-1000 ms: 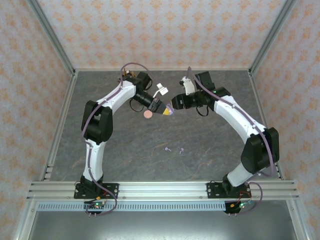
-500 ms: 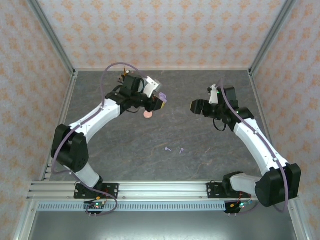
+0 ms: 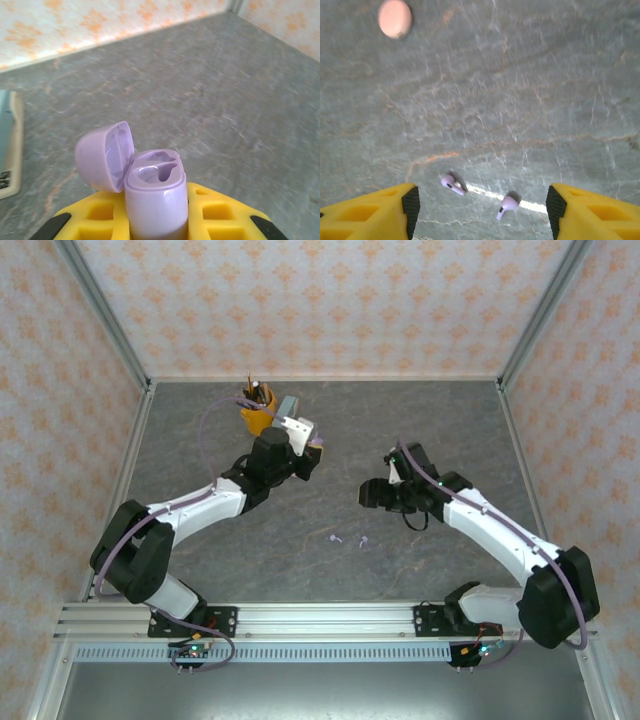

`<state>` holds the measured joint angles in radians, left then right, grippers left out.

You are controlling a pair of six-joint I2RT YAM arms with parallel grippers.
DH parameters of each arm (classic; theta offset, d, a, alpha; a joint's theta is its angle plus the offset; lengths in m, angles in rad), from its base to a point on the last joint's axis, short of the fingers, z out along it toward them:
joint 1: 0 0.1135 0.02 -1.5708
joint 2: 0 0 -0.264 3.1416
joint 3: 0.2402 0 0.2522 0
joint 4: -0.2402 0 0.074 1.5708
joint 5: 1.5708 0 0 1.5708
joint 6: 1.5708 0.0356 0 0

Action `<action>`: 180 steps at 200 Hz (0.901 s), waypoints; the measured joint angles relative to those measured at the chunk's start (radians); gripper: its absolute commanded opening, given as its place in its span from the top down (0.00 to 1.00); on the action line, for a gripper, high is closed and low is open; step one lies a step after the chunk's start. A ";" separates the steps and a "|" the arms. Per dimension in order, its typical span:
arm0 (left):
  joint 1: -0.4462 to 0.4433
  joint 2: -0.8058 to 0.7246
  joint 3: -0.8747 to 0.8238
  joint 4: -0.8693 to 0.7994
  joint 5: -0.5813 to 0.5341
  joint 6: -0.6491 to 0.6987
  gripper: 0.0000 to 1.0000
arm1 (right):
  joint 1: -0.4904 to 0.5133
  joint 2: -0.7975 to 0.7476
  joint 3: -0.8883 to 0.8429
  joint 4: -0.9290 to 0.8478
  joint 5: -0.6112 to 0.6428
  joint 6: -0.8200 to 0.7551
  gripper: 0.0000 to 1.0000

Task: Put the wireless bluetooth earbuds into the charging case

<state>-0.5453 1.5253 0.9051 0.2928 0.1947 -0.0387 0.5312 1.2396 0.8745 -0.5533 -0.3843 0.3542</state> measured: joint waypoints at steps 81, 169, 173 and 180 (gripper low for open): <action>0.000 -0.066 -0.103 0.238 -0.206 -0.049 1.00 | 0.213 0.194 0.000 0.004 0.105 0.043 0.35; 0.018 -0.109 -0.227 0.504 -0.182 0.011 1.00 | 0.313 0.362 0.139 -0.009 0.177 0.045 0.41; 0.020 -0.111 -0.227 0.506 -0.180 0.011 1.00 | 0.312 0.361 0.139 -0.013 0.186 0.049 0.42; 0.025 -0.114 -0.227 0.512 -0.177 0.011 1.00 | 0.312 0.359 0.139 -0.023 0.207 0.065 0.42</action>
<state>-0.5205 1.4117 0.6777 0.8043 0.0181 -0.0273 0.8436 1.5990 1.0138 -0.5766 -0.1776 0.4194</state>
